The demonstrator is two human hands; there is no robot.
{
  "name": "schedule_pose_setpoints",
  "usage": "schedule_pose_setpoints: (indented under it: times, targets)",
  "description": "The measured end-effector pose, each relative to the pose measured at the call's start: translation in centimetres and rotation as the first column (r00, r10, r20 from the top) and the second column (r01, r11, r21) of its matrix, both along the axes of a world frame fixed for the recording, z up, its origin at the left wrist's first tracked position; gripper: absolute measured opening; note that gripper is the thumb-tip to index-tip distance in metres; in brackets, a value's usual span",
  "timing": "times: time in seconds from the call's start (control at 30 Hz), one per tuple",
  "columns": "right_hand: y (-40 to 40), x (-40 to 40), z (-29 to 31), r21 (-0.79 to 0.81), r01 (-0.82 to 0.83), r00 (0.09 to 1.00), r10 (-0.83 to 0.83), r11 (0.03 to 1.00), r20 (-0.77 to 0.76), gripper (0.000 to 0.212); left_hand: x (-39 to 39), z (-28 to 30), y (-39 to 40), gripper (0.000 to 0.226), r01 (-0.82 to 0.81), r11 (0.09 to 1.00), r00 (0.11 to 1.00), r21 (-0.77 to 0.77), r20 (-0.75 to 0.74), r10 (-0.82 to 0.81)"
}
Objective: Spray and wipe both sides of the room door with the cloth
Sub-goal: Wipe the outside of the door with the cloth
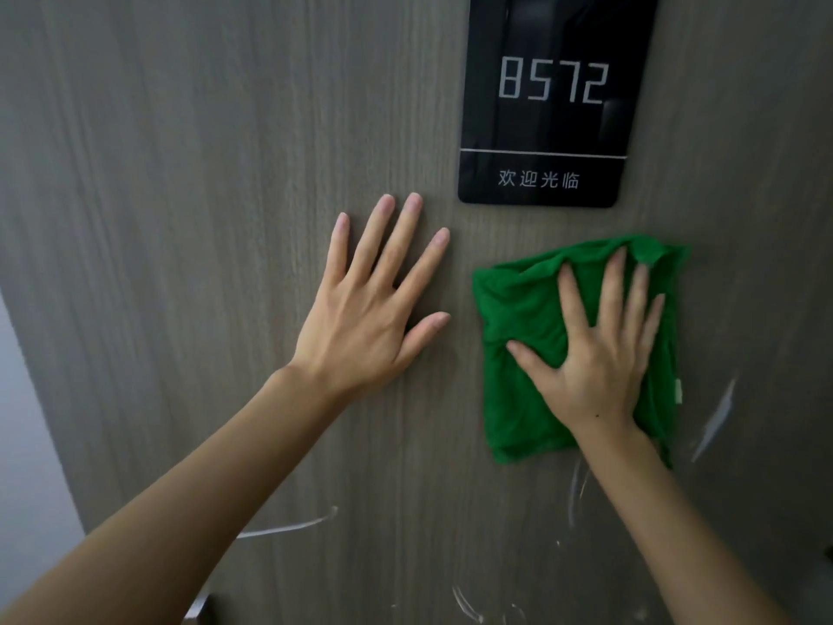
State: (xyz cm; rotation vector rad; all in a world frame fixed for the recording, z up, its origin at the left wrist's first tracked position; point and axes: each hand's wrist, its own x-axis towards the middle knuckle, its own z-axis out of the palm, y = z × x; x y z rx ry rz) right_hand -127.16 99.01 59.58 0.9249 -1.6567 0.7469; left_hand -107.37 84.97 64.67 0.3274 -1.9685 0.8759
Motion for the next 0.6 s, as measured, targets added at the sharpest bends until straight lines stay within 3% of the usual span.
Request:
schedule_pose_setpoints:
  times: [0.17, 0.3, 0.6]
  targets:
    - [-1.3, 1.4, 3.0, -0.127, 0.018, 0.995, -0.005, 0.992, 0.102, 0.081, 0.0, 0.0, 0.0, 0.069, -0.014, 1.000, 1.000, -0.007, 0.012, 0.014]
    - [-1.8, 2.3, 2.9, -0.124, 0.015, 0.999, -0.009, 0.992, 0.051, 0.077, -0.1, 0.0, 0.0, 0.069, -0.005, 1.000, 1.000, -0.012, 0.005, 0.005]
    - [-0.7, 1.6, -6.4, 0.246, -0.026, 0.959, 0.093, 0.969, -0.266, 0.069, -0.3, -0.1, 0.0, 0.069, -0.029, 0.999, 1.000, -0.030, -0.012, 0.029]
